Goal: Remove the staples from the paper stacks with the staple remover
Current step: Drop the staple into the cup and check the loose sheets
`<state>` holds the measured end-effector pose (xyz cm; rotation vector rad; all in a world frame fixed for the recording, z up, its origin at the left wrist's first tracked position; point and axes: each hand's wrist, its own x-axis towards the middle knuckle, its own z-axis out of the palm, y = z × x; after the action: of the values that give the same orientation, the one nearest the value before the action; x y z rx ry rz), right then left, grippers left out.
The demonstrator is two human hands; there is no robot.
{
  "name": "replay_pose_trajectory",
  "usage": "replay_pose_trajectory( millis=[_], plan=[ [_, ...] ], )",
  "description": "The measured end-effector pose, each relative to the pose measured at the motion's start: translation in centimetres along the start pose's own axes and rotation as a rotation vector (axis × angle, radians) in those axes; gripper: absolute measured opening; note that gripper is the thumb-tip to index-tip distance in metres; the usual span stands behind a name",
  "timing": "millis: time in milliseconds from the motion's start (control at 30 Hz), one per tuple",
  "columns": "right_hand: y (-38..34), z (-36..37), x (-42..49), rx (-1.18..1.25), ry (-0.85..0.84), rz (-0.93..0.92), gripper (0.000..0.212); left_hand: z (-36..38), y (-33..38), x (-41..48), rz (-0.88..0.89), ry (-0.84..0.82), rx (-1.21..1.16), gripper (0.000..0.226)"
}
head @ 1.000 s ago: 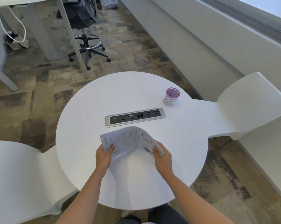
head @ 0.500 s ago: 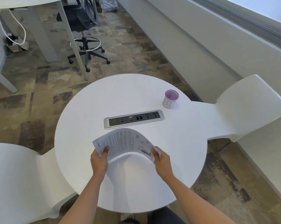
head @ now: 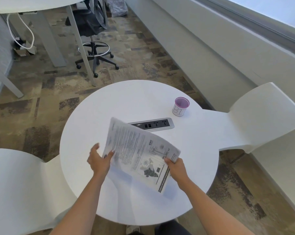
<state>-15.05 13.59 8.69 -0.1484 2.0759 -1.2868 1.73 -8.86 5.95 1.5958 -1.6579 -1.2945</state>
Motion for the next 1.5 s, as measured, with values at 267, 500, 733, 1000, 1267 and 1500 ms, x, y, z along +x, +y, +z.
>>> replay_pose_trajectory(
  millis=[267,500,733,1000,1267,1500],
  plan=[
    [0.0,0.8,-1.3,0.386,-0.036,0.143,0.015,2.0,2.6,-3.6,-0.577,-0.484,-0.441,0.119],
    [0.7,0.0,-1.7,0.484,-0.124,0.116,0.026,3.1,4.5,-4.4,-0.300,-0.202,-0.507,0.056],
    [-2.6,-2.1,0.1,0.117,-0.078,-0.211,0.055,0.6,6.5,-4.0,0.043,-0.325,-0.395,0.017],
    [-4.1,-0.2,0.0,0.272,-0.168,-0.398,0.024,0.4,5.5,-4.5,0.168,-0.354,-0.379,0.018],
    [-0.7,1.6,-0.7,0.136,-0.217,-0.306,0.027,0.9,1.1,-5.5,0.054,-0.274,-0.369,0.026],
    [0.5,2.0,-0.6,0.069,-0.169,-0.263,0.028,1.5,-0.3,-5.4,0.033,-0.238,-0.326,0.023]
  ],
)
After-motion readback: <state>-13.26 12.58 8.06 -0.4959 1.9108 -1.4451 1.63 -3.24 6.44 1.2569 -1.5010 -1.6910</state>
